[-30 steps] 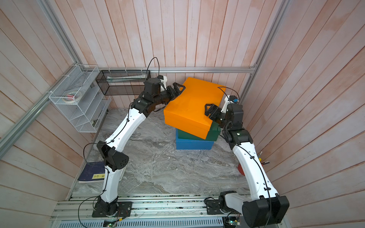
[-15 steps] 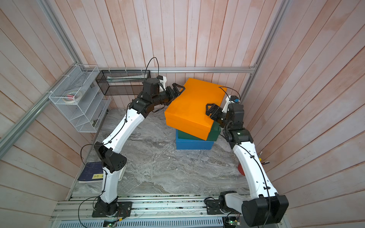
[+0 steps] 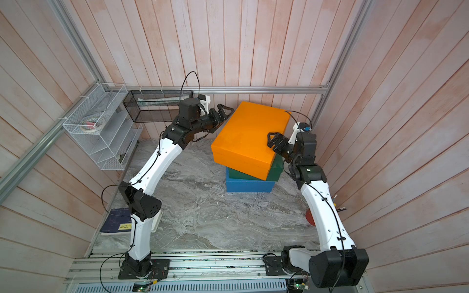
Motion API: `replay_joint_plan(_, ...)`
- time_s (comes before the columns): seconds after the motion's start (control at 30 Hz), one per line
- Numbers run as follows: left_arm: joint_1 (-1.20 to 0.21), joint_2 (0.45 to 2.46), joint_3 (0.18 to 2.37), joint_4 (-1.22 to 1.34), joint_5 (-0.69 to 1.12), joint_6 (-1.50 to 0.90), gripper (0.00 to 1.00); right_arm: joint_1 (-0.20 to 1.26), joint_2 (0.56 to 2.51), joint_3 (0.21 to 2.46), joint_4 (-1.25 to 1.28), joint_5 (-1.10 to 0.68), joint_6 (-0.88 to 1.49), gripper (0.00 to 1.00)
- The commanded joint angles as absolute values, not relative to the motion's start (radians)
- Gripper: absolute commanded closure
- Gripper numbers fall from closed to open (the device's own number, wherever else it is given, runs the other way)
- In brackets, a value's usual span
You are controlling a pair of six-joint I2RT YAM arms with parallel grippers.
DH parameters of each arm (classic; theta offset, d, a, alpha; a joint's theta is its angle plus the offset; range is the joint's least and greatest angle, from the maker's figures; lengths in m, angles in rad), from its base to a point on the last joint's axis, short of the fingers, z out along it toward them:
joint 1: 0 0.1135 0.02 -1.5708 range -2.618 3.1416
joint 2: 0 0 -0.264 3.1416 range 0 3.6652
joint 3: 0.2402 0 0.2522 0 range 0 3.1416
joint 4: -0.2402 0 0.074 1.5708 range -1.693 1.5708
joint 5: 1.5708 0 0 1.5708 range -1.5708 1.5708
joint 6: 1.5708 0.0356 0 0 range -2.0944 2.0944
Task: Stack the shoeboxes
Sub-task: Place the shoebox at the shoebox.
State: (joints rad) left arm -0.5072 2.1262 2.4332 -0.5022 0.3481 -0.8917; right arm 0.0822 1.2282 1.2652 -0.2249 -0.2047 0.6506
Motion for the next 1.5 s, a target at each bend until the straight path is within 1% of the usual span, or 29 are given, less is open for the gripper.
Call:
replay_joint_plan(0.0,-0.484,2.144,2.423,-0.484,0.357,-0.881,0.00,0.071,1.188,1.258,-0.209,-0.218,0.650,0.11)
replay_joint_plan(0.27,-0.467,2.114,2.385,-0.485,0.346,-0.860,0.00,0.057,1.134,1.257,-0.221,-0.208,0.655,0.11)
replay_joint_plan(0.37,-0.449,2.098,2.371,-0.489,0.342,-0.854,0.00,0.057,1.116,1.254,-0.231,-0.189,0.640,0.17)
replay_joint_plan(0.6,-0.377,1.996,2.242,-0.463,0.361,-0.837,0.00,0.054,1.067,1.244,-0.293,-0.041,0.569,0.27)
replay_joint_plan(0.67,-0.351,1.954,2.190,-0.445,0.365,-0.831,0.00,0.052,1.059,1.247,-0.304,-0.010,0.551,0.33)
replay_joint_plan(0.73,-0.323,1.915,2.143,-0.437,0.369,-0.825,0.00,0.051,1.053,1.242,-0.314,0.024,0.539,0.47)
replay_joint_plan(0.8,-0.297,1.878,2.086,-0.428,0.371,-0.822,0.00,0.044,1.053,1.222,-0.314,0.051,0.537,0.73)
replay_joint_plan(0.87,-0.277,1.847,2.020,-0.403,0.384,-0.828,0.00,0.030,1.060,1.199,-0.309,0.058,0.539,0.92)
replay_joint_plan(0.9,-0.270,1.832,1.987,-0.385,0.397,-0.831,0.00,0.010,1.066,1.184,-0.308,0.047,0.547,1.00)
replay_joint_plan(1.07,-0.251,1.808,1.892,-0.362,0.425,-0.828,0.00,-0.097,1.106,1.104,-0.254,-0.082,0.608,1.00)
replay_joint_plan(1.3,-0.228,1.816,1.802,-0.316,0.444,-0.833,0.00,-0.145,1.187,1.067,-0.230,-0.076,0.604,1.00)
replay_joint_plan(1.47,-0.221,1.850,1.752,-0.274,0.466,-0.846,0.00,-0.148,1.271,1.036,-0.185,-0.088,0.616,1.00)
